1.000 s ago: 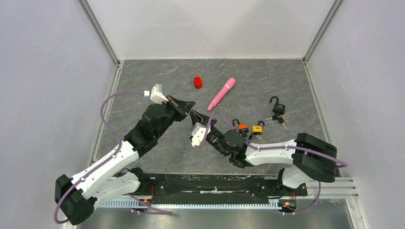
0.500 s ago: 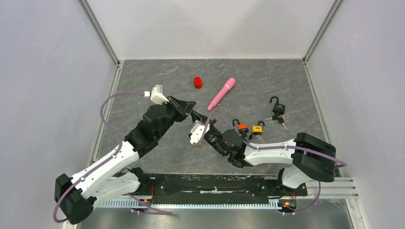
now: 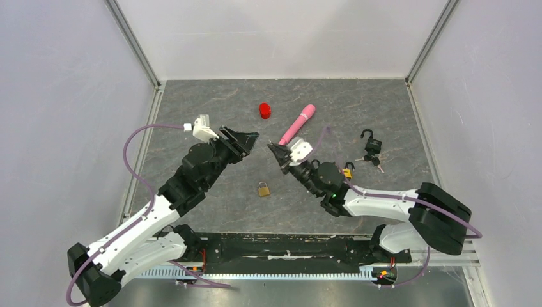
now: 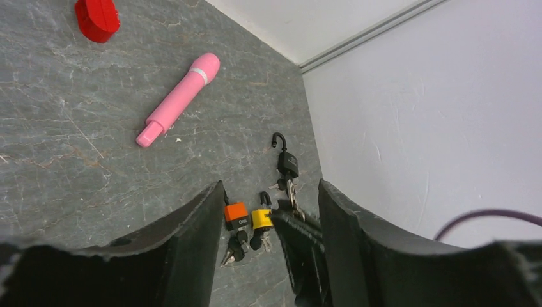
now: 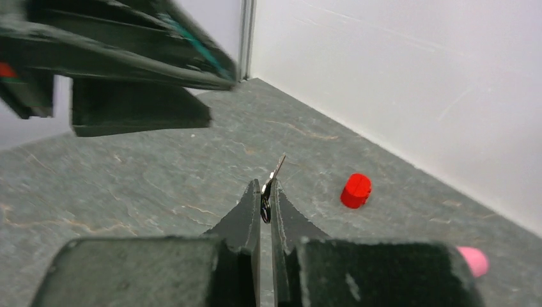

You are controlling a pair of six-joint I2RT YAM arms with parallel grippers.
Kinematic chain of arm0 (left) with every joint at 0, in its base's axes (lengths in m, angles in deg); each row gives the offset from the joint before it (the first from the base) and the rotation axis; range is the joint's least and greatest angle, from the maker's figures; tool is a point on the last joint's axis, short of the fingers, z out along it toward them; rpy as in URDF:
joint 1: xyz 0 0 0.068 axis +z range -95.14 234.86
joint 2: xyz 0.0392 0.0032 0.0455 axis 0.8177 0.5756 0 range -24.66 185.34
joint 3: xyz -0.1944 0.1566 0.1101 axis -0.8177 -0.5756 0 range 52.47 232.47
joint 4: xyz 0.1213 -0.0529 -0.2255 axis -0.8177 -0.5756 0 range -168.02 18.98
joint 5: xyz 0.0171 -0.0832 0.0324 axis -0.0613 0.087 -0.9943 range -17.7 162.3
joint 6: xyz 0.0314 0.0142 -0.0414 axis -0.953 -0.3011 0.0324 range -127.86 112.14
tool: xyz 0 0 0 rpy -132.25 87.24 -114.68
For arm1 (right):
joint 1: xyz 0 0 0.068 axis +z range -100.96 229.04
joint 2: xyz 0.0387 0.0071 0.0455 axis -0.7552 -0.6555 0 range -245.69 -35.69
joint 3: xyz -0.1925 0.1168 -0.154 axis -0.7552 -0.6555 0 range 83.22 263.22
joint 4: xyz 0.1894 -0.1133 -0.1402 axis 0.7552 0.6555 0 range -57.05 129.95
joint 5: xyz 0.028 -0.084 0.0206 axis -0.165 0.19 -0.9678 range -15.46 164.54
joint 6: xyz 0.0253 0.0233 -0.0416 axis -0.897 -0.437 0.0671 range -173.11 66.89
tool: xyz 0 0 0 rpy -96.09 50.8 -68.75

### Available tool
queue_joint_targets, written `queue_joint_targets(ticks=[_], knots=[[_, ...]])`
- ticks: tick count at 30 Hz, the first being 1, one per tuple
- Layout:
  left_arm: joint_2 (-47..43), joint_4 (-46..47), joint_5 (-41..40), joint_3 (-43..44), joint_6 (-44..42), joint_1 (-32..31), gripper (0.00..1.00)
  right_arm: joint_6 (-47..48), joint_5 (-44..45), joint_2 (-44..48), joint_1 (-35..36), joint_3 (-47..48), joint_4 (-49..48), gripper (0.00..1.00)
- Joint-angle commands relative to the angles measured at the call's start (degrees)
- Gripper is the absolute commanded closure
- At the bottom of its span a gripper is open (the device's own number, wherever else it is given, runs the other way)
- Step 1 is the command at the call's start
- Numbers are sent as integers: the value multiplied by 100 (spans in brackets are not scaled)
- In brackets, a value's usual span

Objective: Unlock with the key

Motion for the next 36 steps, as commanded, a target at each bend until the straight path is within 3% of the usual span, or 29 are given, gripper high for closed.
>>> queue_joint_targets(ticks=[1, 4, 9, 15, 18, 22, 26, 36], knots=[[-177, 71, -146, 151, -587, -23, 35, -2296, -1341, 379, -656, -437, -594, 100], [-213, 78, 52, 152, -854, -15, 30, -3304, -2031, 454, -1056, -802, -1086, 100], [-219, -749, 219, 213, -1249, -15, 19, -4832, -3076, 521, -1754, -1390, -1948, 100], [-235, -1488, 389, -24, -1101, -15, 0, -6284, -3637, 262, -2287, -2230, -3983, 100], [-209, -1446, 583, -259, -849, -15, 0, -6621, -3815, 110, -2362, -2390, -4469, 100], [-306, -421, 1378, -730, -762, -15, 3, -7004, -3927, -99, -2360, -2423, -4964, 100], [-444, 1046, 1899, -1158, -576, -23, 9, -7236, -3894, -226, -2364, -2335, -5283, 100], [18, 2598, 2347, -1288, 26, -67, 27, -7673, -3995, -445, -2346, -1711, -5457, 100]])
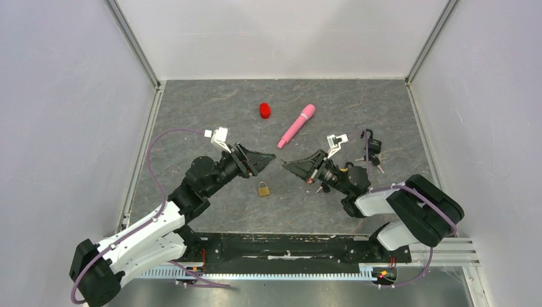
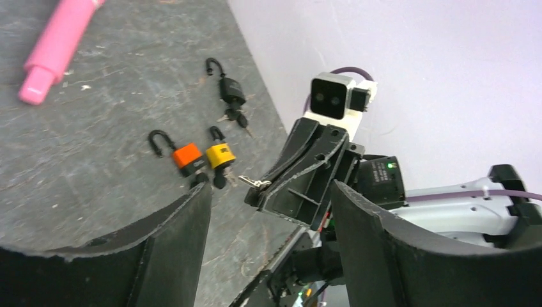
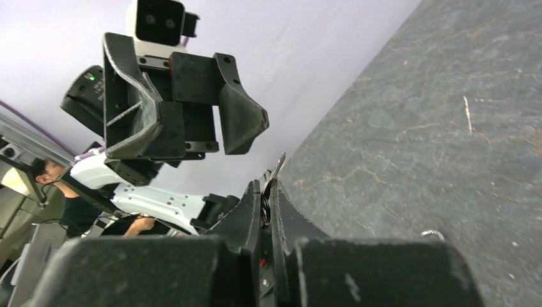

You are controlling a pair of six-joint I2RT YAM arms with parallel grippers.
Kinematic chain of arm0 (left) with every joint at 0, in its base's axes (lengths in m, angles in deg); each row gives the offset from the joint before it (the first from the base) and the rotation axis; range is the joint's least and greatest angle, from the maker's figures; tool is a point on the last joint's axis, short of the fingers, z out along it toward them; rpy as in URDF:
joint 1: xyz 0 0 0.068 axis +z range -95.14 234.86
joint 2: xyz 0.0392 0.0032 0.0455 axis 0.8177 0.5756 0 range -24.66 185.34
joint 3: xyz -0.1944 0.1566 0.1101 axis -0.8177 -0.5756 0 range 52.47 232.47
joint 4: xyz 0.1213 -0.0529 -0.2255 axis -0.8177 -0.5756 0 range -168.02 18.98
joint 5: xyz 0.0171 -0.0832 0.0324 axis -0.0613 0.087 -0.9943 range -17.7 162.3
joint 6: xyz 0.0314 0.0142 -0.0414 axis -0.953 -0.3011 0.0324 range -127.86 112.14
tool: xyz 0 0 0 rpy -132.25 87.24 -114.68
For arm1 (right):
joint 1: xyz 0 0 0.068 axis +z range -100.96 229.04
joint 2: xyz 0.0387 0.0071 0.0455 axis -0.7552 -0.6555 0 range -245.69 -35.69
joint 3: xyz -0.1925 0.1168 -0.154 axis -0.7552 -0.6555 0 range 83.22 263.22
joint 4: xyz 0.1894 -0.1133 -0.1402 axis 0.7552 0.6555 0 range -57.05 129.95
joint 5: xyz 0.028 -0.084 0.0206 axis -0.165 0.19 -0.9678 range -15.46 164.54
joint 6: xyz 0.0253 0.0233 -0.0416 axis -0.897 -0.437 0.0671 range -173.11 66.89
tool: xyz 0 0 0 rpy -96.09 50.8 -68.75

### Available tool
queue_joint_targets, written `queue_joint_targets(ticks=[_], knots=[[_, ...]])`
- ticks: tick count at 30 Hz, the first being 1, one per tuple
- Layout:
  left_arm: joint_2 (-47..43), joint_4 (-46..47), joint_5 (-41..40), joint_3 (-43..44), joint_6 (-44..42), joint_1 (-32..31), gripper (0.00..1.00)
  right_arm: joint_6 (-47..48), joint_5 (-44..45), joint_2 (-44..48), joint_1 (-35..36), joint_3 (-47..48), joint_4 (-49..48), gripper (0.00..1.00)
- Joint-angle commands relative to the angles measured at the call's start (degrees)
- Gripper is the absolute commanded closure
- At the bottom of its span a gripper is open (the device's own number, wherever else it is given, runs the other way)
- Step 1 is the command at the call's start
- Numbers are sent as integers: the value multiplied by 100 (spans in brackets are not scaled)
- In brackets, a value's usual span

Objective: Unlock with the key

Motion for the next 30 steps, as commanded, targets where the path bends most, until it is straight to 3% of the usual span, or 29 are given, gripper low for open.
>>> queue_joint_targets(ticks=[1, 8, 19, 30], knots=[[269, 1017, 269, 15, 439, -61, 28, -212, -81, 34, -5, 372, -2674, 100], [469, 1353, 81, -12, 650, -81, 39, -346, -153, 121, 3, 617, -2670, 100], [832, 1514, 131, 137, 752, -133, 45, -421, -163, 285, 45, 755, -2674, 100], [1008, 1956, 242, 208, 880, -211, 59, -451, -168, 310, 38, 780, -2670, 100]])
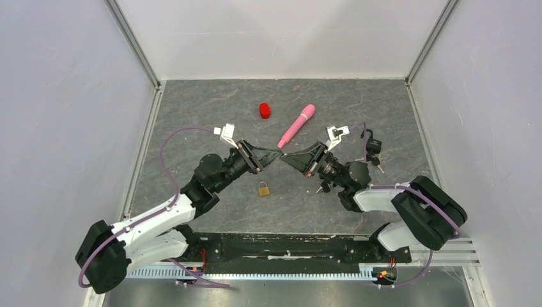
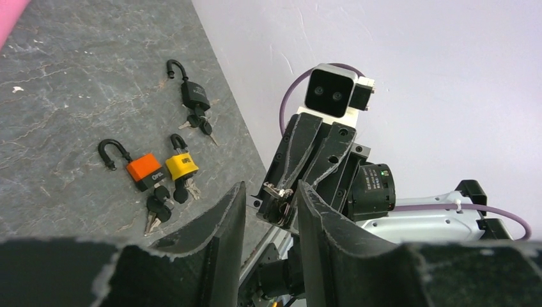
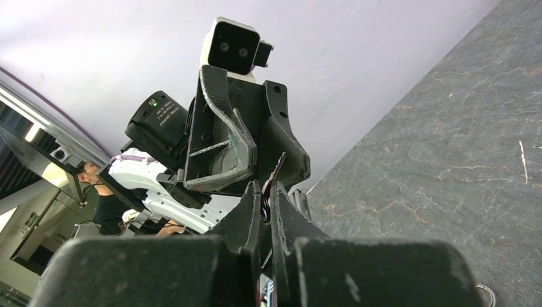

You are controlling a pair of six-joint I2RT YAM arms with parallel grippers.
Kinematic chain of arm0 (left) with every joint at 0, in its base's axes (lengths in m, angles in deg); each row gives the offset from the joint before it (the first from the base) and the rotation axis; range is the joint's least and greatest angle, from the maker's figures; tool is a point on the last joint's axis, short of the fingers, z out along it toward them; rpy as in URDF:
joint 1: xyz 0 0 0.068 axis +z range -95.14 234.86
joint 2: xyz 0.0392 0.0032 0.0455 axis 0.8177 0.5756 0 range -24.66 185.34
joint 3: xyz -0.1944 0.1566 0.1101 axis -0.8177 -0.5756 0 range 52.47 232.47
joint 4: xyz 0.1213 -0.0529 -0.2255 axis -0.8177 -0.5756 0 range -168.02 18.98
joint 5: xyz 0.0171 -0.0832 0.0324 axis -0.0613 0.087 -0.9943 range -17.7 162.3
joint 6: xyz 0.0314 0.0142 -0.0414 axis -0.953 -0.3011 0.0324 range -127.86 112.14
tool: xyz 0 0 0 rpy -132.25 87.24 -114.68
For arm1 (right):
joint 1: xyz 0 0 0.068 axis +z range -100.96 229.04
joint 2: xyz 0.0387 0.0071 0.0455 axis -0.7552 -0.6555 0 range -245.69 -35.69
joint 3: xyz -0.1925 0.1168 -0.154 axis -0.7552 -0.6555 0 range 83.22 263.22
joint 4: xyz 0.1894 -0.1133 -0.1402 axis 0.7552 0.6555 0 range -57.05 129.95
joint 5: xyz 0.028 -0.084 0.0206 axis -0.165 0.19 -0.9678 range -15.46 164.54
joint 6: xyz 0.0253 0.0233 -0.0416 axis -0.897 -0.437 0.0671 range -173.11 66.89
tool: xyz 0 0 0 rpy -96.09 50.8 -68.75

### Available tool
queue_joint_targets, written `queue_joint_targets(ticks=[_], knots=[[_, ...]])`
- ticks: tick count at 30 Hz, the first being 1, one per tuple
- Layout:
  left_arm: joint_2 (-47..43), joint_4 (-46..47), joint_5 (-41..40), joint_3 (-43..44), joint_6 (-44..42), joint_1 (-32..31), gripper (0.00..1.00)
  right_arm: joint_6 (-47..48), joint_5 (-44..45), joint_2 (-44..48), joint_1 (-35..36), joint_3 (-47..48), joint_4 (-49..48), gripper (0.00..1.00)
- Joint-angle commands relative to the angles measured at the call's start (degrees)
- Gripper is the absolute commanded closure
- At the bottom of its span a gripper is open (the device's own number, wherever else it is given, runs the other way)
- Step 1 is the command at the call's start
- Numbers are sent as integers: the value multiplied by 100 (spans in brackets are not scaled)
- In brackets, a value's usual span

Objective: Unlock with the key

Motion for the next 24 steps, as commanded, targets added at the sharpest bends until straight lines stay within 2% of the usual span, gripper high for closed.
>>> queue_joint_targets(ticks=[1, 10, 15, 18, 20, 22, 24], knots=[[63, 486, 114, 212, 174, -68, 60, -38, -48, 149, 21, 177, -2657, 100], [142, 675, 92, 221, 219, -131, 66, -95, -61, 146, 32, 221, -2657, 100], [194, 775, 88, 216, 228, -158, 73, -115, -106, 125, 31, 230, -2657, 100], [194, 819, 69, 200, 212, -158, 78, -112, -136, 128, 38, 225, -2660, 100], [179, 830, 38, 187, 186, -163, 85, -110, -161, 124, 39, 221, -2660, 100], [149, 830, 13, 175, 147, -158, 96, -96, -197, 122, 39, 210, -2662, 100], [134, 809, 23, 173, 76, -158, 98, -82, -242, 121, 39, 194, -2657, 100]])
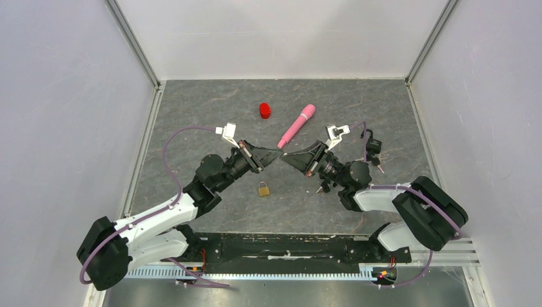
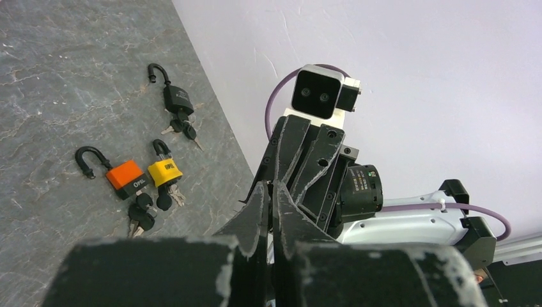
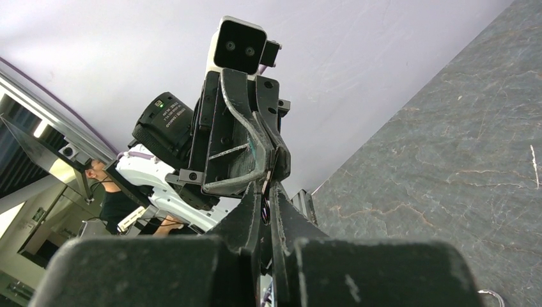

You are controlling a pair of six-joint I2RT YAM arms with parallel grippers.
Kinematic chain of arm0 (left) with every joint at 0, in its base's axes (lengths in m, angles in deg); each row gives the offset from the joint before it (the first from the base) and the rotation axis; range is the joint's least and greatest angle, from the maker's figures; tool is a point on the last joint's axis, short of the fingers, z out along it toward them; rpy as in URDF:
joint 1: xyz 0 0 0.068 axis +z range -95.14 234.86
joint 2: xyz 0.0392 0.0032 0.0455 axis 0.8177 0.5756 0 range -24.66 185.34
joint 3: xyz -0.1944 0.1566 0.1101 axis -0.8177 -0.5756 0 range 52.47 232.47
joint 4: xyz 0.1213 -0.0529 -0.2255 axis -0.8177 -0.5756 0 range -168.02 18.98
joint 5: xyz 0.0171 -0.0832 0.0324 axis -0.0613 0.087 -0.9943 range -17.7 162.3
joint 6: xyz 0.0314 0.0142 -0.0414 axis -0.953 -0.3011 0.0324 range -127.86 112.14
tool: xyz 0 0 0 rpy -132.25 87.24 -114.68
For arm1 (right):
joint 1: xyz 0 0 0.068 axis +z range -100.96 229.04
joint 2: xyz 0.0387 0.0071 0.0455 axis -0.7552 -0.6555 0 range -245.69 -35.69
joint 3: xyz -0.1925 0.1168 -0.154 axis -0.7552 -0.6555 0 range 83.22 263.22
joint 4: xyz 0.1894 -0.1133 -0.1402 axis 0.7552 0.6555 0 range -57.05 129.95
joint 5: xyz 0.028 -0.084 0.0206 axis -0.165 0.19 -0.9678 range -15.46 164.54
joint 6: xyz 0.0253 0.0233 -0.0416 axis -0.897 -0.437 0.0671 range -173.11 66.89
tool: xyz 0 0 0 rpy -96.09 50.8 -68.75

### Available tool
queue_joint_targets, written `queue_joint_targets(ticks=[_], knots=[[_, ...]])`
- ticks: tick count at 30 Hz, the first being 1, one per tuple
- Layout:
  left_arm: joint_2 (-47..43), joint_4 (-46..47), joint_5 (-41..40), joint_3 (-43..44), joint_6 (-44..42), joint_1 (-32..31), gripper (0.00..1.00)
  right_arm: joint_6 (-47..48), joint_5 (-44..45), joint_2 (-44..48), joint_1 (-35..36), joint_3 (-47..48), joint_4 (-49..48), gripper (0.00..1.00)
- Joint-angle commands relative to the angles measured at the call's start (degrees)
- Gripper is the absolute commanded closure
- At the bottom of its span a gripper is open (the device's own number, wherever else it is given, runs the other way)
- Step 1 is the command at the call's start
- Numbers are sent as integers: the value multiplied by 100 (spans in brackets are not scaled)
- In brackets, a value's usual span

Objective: Unlock with the key

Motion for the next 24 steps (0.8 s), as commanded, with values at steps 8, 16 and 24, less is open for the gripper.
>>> queue_joint_targets(ticks=[8, 16, 24], knots=[[-588, -339, -216, 188, -923, -56, 98, 43, -293, 281, -247, -170, -2629, 58], [-885, -739, 55, 389, -1820, -56, 98, -177, -805, 379, -719, -106, -2536, 50], [-624, -318, 551, 452, -1824, -56, 98, -378, -1179, 398, -721, 286, -2525, 62]])
